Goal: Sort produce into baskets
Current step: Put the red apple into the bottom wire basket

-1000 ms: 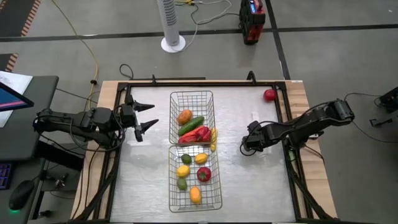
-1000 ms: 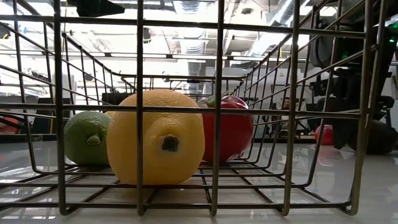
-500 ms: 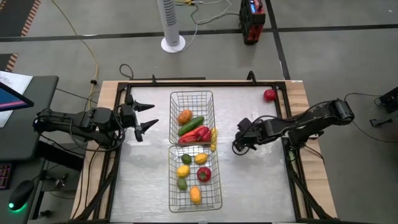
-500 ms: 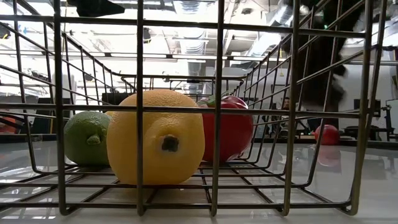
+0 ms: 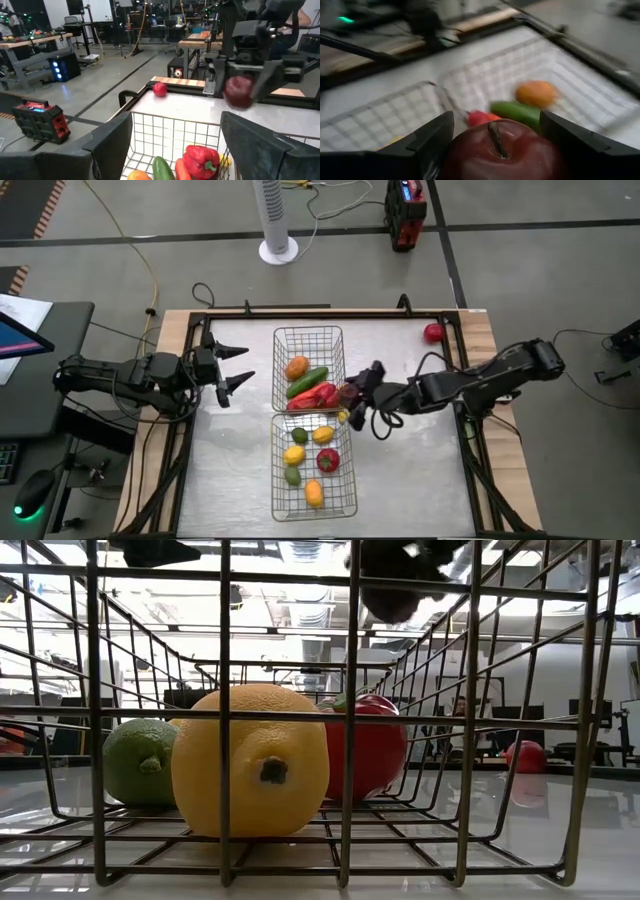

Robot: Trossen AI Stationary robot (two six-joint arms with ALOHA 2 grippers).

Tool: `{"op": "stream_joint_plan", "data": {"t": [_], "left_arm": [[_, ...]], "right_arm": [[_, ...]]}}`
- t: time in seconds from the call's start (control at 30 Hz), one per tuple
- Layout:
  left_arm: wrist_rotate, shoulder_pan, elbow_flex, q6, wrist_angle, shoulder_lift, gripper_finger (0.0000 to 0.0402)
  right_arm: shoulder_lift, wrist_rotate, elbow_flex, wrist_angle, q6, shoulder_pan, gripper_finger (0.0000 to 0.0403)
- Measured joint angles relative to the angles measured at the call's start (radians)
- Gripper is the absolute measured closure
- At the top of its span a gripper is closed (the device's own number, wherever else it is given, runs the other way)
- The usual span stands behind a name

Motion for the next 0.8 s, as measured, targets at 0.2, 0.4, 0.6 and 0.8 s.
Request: {"op": "stream_joint_plan", "data": {"t": [0.2, 0.4, 0.6, 0.8], "left_arm": [[0.0, 0.0, 0.0, 0.012, -0.002, 0.0, 0.011], [0.0, 0.0, 0.0, 0.012, -0.003, 0.0, 0.011], [0.0, 0.0, 0.0, 0.006, -0.003, 0.0, 0.011], [0.0, 0.0, 0.0, 0.01, -0.006, 0.0, 0.011]], "right_arm": [[0.113, -0.314, 0.0, 0.238, -0.048, 0.014, 0.0085], [0.19, -0.366, -0.002, 0.243, -0.042, 0.023, 0.0079], [0.19, -0.391, 0.001, 0.228, -0.018, 0.008, 0.0039], [0.125, -0.32, 0.051, 0.02, -0.018, 0.0, 0.0011]]}}
